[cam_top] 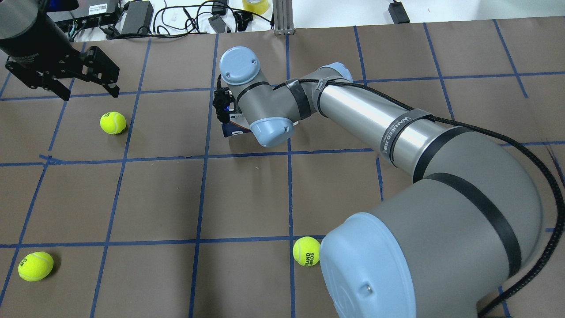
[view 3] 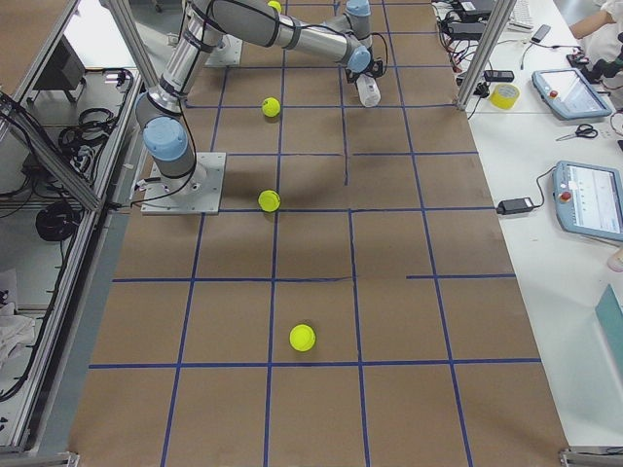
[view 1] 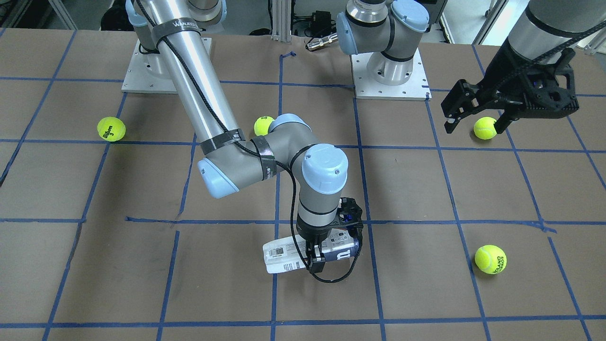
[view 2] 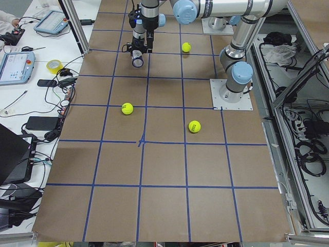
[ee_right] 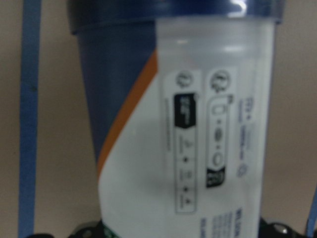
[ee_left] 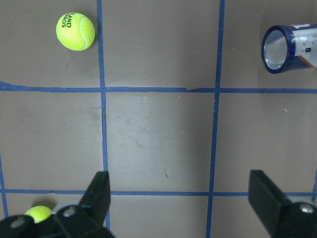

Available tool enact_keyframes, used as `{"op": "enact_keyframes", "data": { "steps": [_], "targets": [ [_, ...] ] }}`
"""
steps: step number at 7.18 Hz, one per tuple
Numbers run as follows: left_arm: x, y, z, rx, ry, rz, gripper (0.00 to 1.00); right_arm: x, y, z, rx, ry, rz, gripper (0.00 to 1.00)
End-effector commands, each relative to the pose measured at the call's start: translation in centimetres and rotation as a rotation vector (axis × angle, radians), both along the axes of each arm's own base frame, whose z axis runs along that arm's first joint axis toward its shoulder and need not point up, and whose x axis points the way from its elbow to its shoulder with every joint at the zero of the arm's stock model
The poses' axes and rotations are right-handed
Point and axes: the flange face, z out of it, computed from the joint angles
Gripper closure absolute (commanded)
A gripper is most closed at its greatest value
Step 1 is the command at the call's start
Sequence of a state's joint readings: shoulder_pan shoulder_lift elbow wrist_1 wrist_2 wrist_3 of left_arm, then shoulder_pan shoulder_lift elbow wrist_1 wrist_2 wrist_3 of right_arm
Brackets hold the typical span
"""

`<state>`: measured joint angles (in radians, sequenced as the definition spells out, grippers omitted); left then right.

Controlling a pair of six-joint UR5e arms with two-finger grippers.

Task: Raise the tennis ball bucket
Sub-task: 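Carry the tube with the right gripper toward the table center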

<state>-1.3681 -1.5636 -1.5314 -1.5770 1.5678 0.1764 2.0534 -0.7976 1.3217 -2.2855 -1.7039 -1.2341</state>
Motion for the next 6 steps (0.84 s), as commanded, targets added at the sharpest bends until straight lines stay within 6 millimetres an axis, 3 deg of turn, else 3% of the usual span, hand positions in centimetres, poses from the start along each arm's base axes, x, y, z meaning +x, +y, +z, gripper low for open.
{"op": "enact_keyframes", "data": {
  "steps": [1, 4, 6],
  "targets": [
    [0.0, 0.1, -0.1, 0.002, 0.001, 0.0, 0.0, 1.2, -1.3, -2.0, -0.001, 0.013, 0.008, 0.25],
    [-0.1, 0.1, -0.2, 0.003, 0.002, -0.002, 0.0, 1.3, -1.6, -3.0, 0.004, 0.019, 0.009, 0.25],
    [-0.1, 0.1, 0.0, 0.003, -0.004, -0.002, 0.0, 1.9, -2.5, -2.6, -0.01, 0.007, 0.007, 0.22]
  ]
}}
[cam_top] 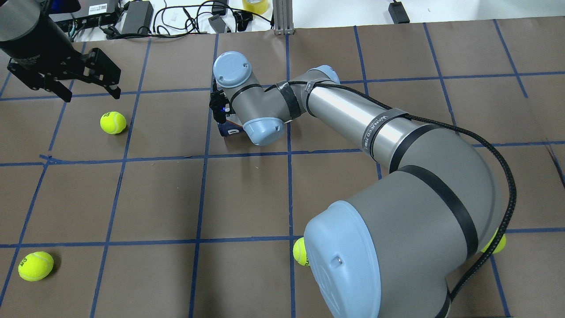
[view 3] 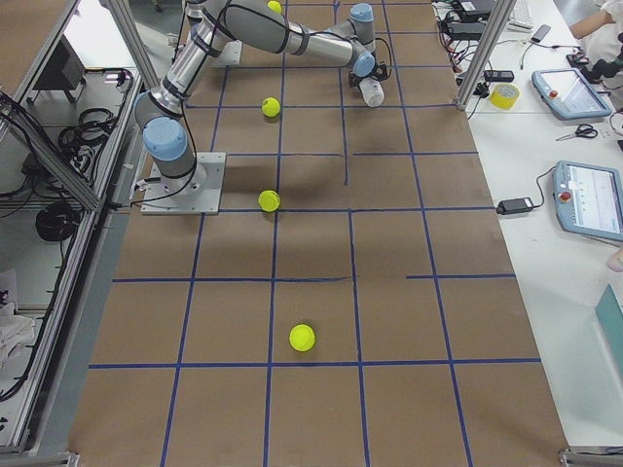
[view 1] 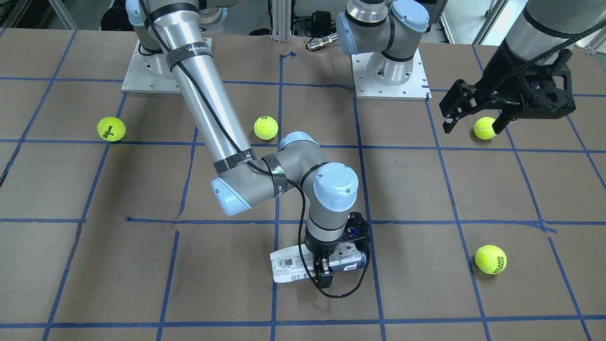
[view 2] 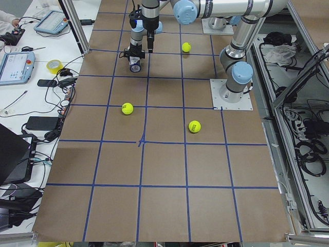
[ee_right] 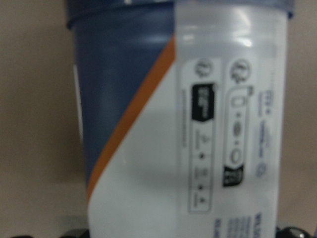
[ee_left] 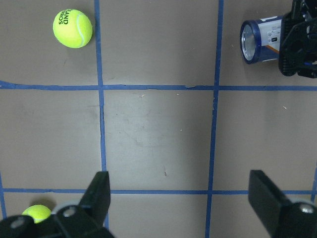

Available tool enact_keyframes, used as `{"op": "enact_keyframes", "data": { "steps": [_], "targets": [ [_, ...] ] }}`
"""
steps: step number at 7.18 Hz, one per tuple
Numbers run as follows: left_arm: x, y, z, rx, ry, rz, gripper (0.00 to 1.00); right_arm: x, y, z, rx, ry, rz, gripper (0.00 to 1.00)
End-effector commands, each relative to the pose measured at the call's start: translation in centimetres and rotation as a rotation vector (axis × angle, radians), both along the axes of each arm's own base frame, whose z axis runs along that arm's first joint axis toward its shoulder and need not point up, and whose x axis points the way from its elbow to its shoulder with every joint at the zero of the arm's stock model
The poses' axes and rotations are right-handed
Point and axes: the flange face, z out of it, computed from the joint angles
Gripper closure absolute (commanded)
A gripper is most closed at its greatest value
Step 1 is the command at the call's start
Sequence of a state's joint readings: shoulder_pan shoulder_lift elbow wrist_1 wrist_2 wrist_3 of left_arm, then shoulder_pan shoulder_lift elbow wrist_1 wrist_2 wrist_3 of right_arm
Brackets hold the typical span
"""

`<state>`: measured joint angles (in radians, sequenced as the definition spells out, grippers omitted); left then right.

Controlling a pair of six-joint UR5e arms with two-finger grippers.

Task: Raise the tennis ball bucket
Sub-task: 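Carry the tube with the right gripper toward the table center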

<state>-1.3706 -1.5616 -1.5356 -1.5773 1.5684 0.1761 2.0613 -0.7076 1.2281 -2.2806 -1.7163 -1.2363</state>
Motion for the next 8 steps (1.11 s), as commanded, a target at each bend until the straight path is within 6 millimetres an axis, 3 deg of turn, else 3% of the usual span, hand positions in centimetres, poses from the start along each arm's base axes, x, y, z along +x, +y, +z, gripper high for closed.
{"op": "enact_keyframes", "data": {
  "steps": [1, 3, 5, 6, 8],
  "targets": [
    [0.0, 0.0, 0.1, 0.0, -0.004, -0.001, 0.0, 0.2, -0.4, 0.3, -0.008, -0.003, -0.003, 0.0],
    [-0.5, -0.2, -0.2, -0.013, 0.069, 0.001, 0.0, 0.2, -0.2, 1.9, -0.024, -0.011, 0.005, 0.0],
    [-0.5, -0.2, -0.2, -0.013, 0.072, 0.002, 0.0, -0.5, 0.2, 7.0, -0.043, -0.034, -0.002, 0.0],
    [-0.5, -0.2, -0.1, -0.017, 0.071, 0.001, 0.0, -1.8, 0.8, 10.7, -0.028, -0.027, -0.023, 0.0],
    [-0.2, -1.2, -1.1, -0.019, 0.069, -0.022, 0.0, -7.9, -1.3, 15.3, -0.024, -0.035, -0.153, 0.0]
  ]
}}
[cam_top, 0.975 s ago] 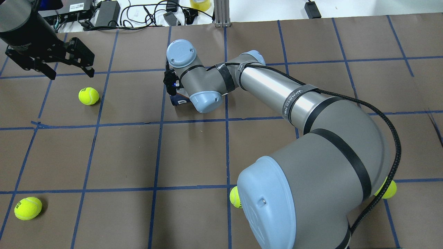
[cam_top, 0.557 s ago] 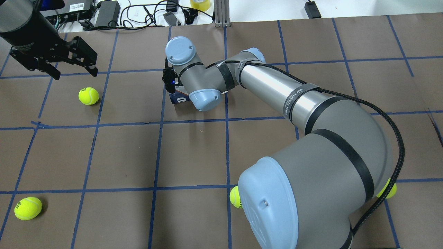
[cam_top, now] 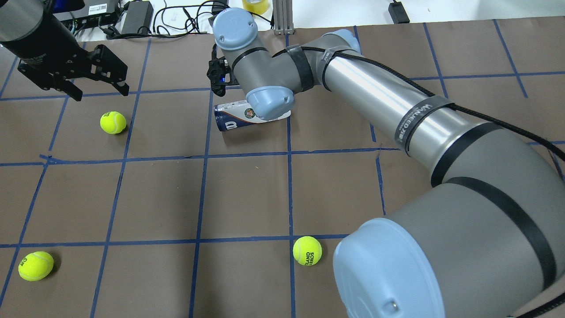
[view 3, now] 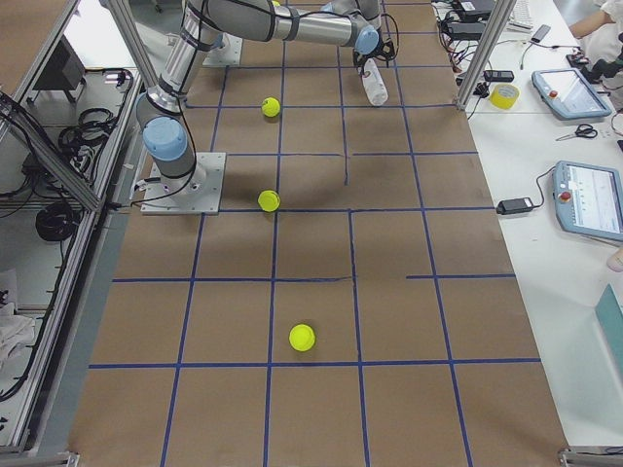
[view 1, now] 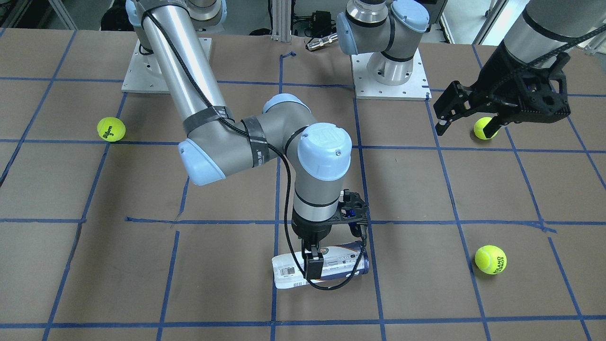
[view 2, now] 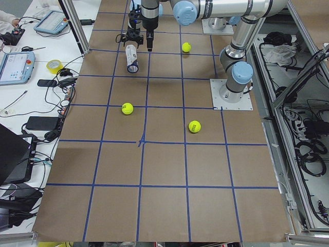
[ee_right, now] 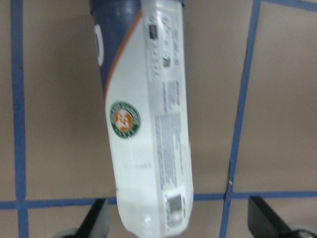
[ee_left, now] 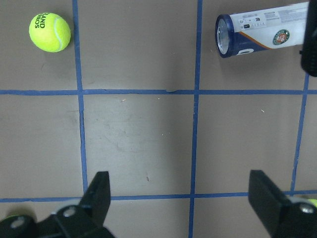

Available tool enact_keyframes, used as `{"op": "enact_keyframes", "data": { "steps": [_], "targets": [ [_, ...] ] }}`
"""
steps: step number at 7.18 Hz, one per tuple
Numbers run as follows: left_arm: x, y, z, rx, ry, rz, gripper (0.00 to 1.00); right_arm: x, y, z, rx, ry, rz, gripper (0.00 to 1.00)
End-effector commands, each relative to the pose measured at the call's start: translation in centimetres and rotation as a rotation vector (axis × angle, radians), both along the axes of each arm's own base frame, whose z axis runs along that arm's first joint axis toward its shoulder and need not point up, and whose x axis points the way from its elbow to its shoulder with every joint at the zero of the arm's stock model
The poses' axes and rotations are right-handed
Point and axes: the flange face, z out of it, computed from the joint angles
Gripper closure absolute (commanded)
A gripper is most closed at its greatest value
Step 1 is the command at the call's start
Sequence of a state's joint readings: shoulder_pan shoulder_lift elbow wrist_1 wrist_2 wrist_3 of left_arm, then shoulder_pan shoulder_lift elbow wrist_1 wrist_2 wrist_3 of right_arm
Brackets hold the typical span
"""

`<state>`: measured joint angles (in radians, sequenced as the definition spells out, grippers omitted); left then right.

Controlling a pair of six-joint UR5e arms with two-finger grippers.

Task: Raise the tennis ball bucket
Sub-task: 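Release the tube on its side and raise the right gripper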

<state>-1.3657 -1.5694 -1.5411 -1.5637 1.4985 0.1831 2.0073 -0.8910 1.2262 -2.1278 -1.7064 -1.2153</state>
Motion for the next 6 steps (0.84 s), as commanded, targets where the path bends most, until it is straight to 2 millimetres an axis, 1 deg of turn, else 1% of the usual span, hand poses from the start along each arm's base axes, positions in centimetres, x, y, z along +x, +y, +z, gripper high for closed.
{"op": "enact_keyframes", "data": {
  "steps": [1, 2, 3, 4, 5, 6],
  "targets": [
    [0.3, -1.3, -1.4, 0.001, 0.006, -0.013, 0.0, -6.6, -1.5, 6.0, -0.009, -0.021, -0.148, 0.0],
    [-0.3, -1.7, -1.7, -0.006, 0.079, -0.005, 0.0, -10.0, -2.2, 8.0, -0.024, -0.035, -0.23, 0.0],
    [-0.7, -2.3, -3.1, 0.01, 0.141, 0.0, 0.0, -13.6, -1.9, 10.0, -0.043, -0.059, -0.337, 0.0],
    [-0.4, -4.0, -5.5, -0.01, 0.145, -0.001, 0.0, -16.6, -0.3, 12.0, -0.048, -0.111, -0.471, 0.0],
    [-1.1, -5.6, -7.8, -0.077, 0.236, -0.009, 0.0, -19.2, 2.0, 13.3, -0.055, -0.145, -0.591, 0.0],
    [-1.4, -6.6, -9.9, -0.089, 0.286, -0.009, 0.0, -20.6, 5.0, 14.8, -0.058, -0.22, -0.775, 0.0]
  ]
}}
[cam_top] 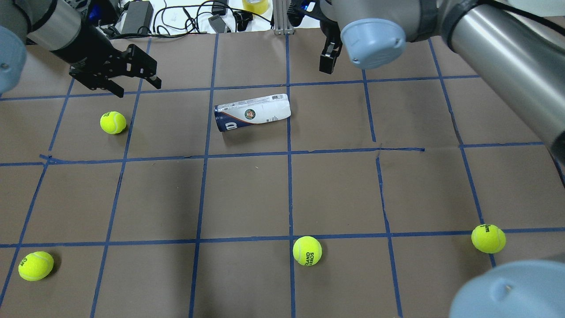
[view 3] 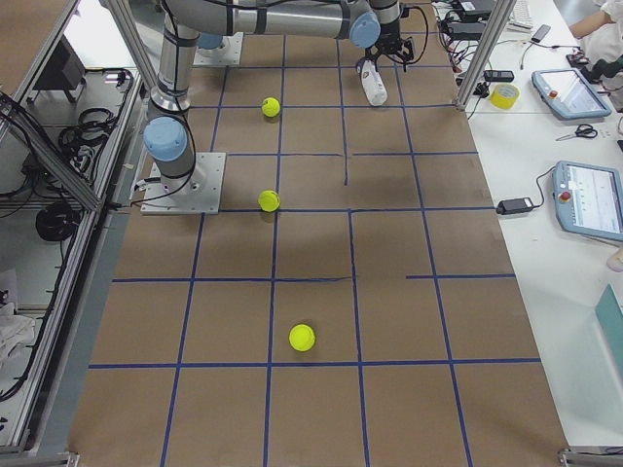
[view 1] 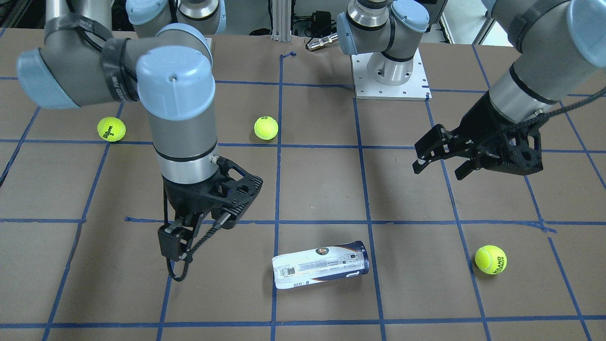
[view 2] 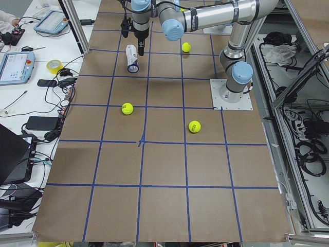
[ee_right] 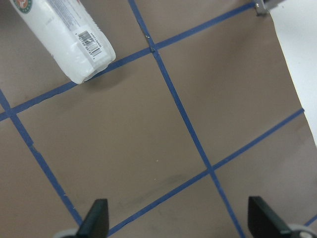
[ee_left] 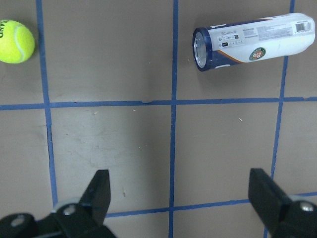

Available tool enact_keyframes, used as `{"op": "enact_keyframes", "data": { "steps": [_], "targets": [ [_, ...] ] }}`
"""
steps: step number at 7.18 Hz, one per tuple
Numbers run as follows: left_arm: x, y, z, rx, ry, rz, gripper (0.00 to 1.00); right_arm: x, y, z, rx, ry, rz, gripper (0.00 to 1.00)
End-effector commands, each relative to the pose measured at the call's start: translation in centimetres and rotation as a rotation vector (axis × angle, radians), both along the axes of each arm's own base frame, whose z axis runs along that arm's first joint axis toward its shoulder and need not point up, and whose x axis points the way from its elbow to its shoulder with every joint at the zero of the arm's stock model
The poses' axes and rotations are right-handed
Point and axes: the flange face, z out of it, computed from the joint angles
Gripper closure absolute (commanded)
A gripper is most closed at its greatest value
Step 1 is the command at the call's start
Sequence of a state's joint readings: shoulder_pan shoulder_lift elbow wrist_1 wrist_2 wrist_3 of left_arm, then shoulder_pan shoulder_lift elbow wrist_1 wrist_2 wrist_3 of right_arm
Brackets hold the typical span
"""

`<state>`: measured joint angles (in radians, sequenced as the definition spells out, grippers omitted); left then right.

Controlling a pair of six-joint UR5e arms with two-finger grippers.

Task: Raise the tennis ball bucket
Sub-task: 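Release the tube on its side and raise the right gripper, then reach the left gripper to the tube's blue open end and grasp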

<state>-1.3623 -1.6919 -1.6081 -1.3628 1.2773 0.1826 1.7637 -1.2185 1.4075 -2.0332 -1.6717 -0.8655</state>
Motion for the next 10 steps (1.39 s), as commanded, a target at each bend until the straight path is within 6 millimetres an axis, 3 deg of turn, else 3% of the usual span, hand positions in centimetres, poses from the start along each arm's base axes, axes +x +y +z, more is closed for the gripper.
{"op": "enact_keyframes", "data": {
  "steps": [1, 4, 7, 10],
  "targets": [
    [-0.4, -2.4, -4.7, -0.003, 0.094, -0.004, 0.0, -2.7, 6.0, 3.1, -0.025, -0.143, -0.393, 0.0],
    [-1.0, -6.2, -12.0, 0.014, 0.262, -0.004, 0.0, -2.9, 9.9, 6.5, 0.063, -0.248, -0.741, 0.0],
    [-1.1, -8.6, -18.3, 0.017, 0.339, 0.001, 0.0, -3.1, 10.4, 10.0, 0.09, -0.279, -0.831, 0.0],
    [-1.8, -9.0, -23.9, 0.091, 0.444, 0.026, 0.0, -3.1, 10.7, 9.3, 0.09, -0.277, -0.832, 0.0]
  ]
}}
